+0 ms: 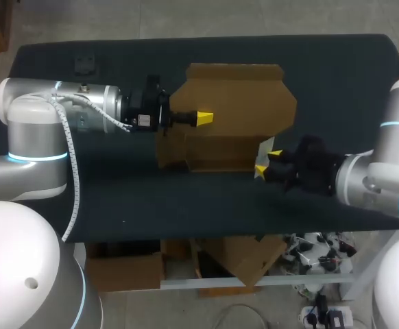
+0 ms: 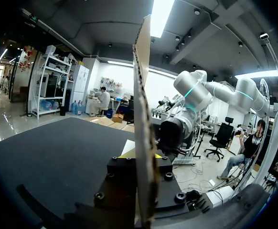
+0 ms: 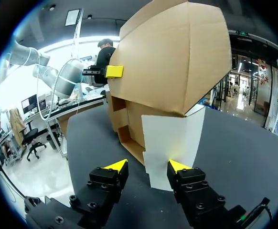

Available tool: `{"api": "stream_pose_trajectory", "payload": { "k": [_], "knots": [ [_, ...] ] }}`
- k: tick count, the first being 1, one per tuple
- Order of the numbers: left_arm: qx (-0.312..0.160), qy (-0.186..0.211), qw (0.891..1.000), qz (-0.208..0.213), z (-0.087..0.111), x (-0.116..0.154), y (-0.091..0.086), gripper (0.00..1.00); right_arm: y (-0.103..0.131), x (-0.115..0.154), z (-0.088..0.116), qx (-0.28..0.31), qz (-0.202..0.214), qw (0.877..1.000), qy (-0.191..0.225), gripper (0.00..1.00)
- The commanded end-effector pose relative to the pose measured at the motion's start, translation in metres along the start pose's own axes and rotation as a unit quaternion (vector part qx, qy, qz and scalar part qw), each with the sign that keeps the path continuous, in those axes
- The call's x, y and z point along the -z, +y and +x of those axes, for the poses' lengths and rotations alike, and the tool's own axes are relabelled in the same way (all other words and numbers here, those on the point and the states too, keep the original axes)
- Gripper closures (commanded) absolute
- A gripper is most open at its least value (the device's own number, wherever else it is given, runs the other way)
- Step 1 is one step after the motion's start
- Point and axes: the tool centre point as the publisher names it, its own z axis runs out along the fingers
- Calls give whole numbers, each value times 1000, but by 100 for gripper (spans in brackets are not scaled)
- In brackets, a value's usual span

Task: Assemble the packaging by folding the flat box into shape, placing the metal phone stand inside, and closing the box properly

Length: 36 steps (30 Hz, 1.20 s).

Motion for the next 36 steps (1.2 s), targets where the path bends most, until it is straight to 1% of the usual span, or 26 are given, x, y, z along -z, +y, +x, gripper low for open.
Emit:
{"api": "stream_pose_trajectory", "payload": {
  "k": [1,8,9,16,19,25,26,32,36],
  "knots": [
    [0,0,1000,0,-1,0,5,100,-4,2,7,-2,0,1000,-14,44],
    [0,0,1000,0,-1,0,5,100,-16,18,10,-14,1,1000,-26,44],
    [0,0,1000,0,-1,0,5,100,-18,21,10,-15,1,1000,-27,42],
    [0,0,1000,0,-1,0,5,100,-25,36,12,-18,1,999,-31,43],
    [0,0,1000,0,-1,0,5,100,-27,41,11,-17,5,1000,-25,43],
    [0,0,1000,0,-1,0,5,100,-25,49,8,-3,16,1000,2,42],
    [0,0,1000,0,-1,0,5,100,-24,51,6,2,17,1000,12,42],
    [0,0,1000,0,-1,0,5,100,-22,55,-2,20,28,999,33,42],
    [0,0,1000,0,-1,0,5,100,-23,60,-13,27,28,998,50,42]
  ]
}}
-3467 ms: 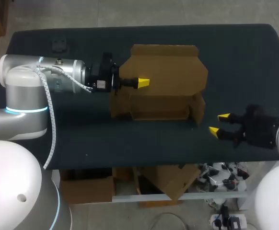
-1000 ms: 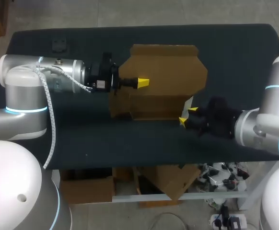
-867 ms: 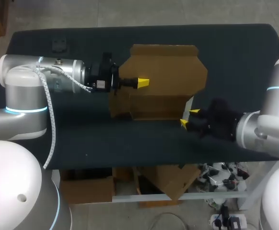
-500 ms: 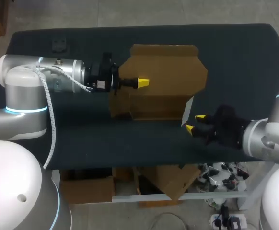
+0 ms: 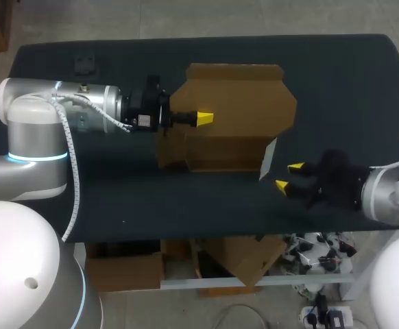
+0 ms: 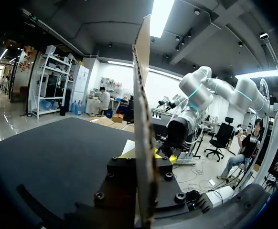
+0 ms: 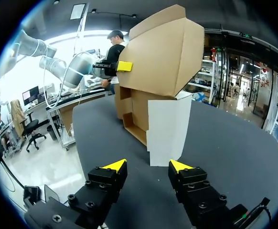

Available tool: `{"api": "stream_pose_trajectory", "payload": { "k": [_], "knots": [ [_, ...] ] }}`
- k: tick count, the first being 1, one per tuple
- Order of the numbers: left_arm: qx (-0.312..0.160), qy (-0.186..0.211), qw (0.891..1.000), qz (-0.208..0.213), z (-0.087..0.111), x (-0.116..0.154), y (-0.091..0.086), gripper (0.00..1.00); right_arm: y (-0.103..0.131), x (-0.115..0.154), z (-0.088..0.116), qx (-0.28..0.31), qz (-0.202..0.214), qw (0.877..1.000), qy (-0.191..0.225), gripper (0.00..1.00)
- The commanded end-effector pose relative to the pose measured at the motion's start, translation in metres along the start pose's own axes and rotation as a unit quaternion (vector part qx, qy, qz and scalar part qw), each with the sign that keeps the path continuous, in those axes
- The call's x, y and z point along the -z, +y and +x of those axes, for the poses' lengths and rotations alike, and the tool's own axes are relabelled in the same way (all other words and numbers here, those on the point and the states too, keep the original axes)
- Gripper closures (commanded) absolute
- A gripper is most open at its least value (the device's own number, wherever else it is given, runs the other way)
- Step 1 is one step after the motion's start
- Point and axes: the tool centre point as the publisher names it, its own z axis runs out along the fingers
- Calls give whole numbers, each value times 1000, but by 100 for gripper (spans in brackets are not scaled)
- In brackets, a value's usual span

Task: Assemble the packaging by folding the flat box into shape, placing the metal phone stand inside, and closing the box properly

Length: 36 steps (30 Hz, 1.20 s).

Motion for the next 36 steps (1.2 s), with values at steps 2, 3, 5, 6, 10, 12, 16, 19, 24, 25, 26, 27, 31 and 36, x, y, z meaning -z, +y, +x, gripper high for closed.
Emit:
{"api": "stream_pose_trajectory", "payload": {
  "k": [2,3,5,6,10,12,16,19,24,25,26,27,31,36],
  "knots": [
    [0,0,1000,0,-1,0,5,100,2,11,-15,4,2,998,58,42],
    [0,0,1000,0,-1,0,5,100,1,13,-17,7,0,998,65,42],
    [0,0,1000,0,-1,0,5,100,0,17,-21,8,-1,997,72,42],
    [0,0,1000,0,-1,0,5,100,0,19,-23,10,0,997,80,41],
    [0,0,1000,0,-1,0,5,100,-2,24,-29,14,-1,994,106,41],
    [0,0,1000,0,-1,0,5,100,-2,23,-31,19,6,993,114,41],
    [0,0,1000,0,-1,0,5,100,-1,17,-35,30,12,991,128,40],
    [0,0,1000,0,-1,0,5,100,1,13,-38,37,13,990,137,40],
    [0,0,1000,0,-1,0,5,100,4,6,-43,47,10,988,147,41],
    [0,0,1000,0,-1,0,5,100,5,3,-44,48,11,988,148,41],
    [0,0,1000,0,-1,0,5,100,5,1,-45,50,14,988,148,41],
    [0,0,1000,0,-1,0,5,100,6,-2,-46,52,18,988,147,41],
    [0,0,1000,0,-1,0,5,100,10,-12,-48,60,25,988,141,42],
    [0,0,1000,0,-1,0,5,100,15,-25,-48,70,31,987,139,42]
  ]
}}
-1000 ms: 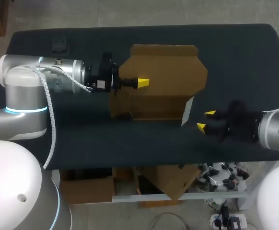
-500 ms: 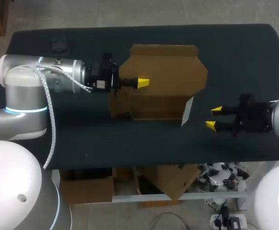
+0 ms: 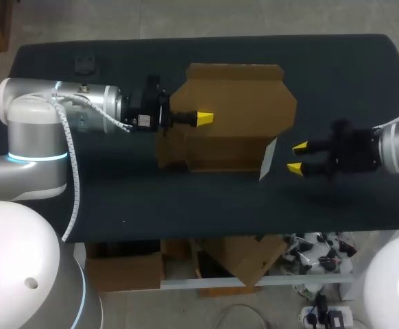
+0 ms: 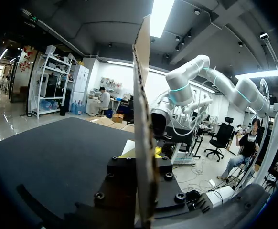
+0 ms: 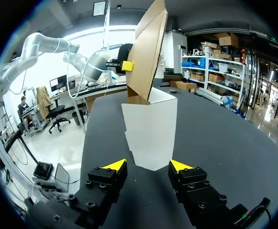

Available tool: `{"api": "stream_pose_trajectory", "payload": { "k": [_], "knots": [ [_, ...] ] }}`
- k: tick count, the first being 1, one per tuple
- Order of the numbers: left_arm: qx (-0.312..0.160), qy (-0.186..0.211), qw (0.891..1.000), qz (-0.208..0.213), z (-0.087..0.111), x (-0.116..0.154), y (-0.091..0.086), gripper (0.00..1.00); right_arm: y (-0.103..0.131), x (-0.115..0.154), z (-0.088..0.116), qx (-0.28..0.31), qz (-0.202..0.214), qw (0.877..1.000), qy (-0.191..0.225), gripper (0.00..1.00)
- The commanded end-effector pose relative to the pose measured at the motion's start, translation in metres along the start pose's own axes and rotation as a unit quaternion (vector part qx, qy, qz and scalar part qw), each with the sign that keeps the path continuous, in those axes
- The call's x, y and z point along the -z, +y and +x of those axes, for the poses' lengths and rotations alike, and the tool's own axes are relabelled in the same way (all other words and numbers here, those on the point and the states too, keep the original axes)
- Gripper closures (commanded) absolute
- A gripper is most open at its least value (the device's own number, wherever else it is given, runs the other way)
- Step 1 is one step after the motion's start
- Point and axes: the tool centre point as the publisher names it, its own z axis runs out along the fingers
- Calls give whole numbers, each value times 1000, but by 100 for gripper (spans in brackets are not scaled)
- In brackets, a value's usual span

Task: Assemble the packaging by folding the flat box into shape, placing the metal phone stand inside, and closing the box properly

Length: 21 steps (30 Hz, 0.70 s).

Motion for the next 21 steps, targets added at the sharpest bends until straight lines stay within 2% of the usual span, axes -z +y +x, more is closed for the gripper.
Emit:
{"api": "stream_pose_trajectory", "payload": {
  "k": [1,21],
  "knots": [
    [0,0,1000,0,-1,1,5,100,4,-15,-5,2,10,1000,0,42],
    [0,0,1000,0,-1,1,5,100,9,-32,-3,14,6,1000,-24,46]
  ]
}}
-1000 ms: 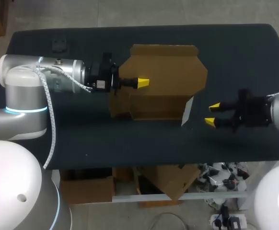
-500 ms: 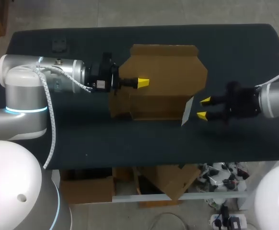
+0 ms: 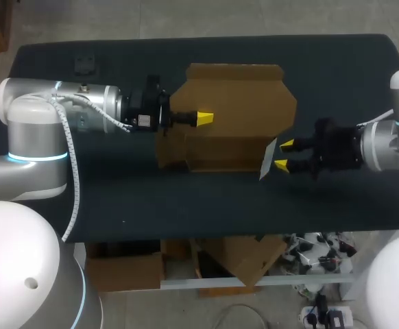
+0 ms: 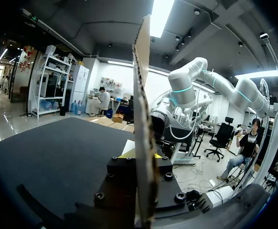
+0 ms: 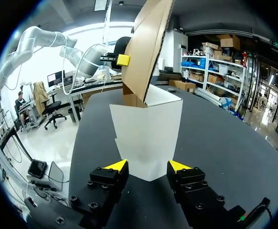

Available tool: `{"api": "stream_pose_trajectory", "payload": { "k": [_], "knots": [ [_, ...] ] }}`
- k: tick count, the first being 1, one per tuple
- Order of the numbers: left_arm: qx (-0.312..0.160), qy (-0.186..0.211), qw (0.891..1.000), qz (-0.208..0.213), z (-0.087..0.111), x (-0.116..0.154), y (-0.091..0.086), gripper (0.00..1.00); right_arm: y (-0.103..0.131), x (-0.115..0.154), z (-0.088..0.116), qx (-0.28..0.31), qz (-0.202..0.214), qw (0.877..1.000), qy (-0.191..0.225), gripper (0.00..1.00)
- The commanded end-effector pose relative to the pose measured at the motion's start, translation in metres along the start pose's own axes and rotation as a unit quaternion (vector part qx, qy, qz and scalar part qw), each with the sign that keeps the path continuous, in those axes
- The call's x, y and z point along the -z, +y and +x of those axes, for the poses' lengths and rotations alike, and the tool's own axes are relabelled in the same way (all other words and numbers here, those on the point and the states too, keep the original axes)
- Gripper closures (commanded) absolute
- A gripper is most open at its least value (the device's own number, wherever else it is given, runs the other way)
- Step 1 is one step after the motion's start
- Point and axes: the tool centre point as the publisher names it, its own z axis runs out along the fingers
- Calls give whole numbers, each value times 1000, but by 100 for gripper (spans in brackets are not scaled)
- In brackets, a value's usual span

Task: Assemble the packaging by folding the flat box into shape, placing the metal phone stand inside, and closing the box properly

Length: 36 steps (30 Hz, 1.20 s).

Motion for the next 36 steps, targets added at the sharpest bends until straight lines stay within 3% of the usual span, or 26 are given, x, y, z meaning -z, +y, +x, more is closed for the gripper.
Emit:
{"api": "stream_pose_trajectory", "payload": {
  "k": [1,14,36],
  "knots": [
    [0,0,1000,0,-1,1,5,100,2,-5,2,1,0,1000,-6,46],
    [0,0,1000,0,-1,1,5,100,7,-14,1,-5,-6,1000,-19,47],
    [0,0,1000,0,-1,1,5,100,15,-26,4,-35,-16,996,-75,49]
  ]
}}
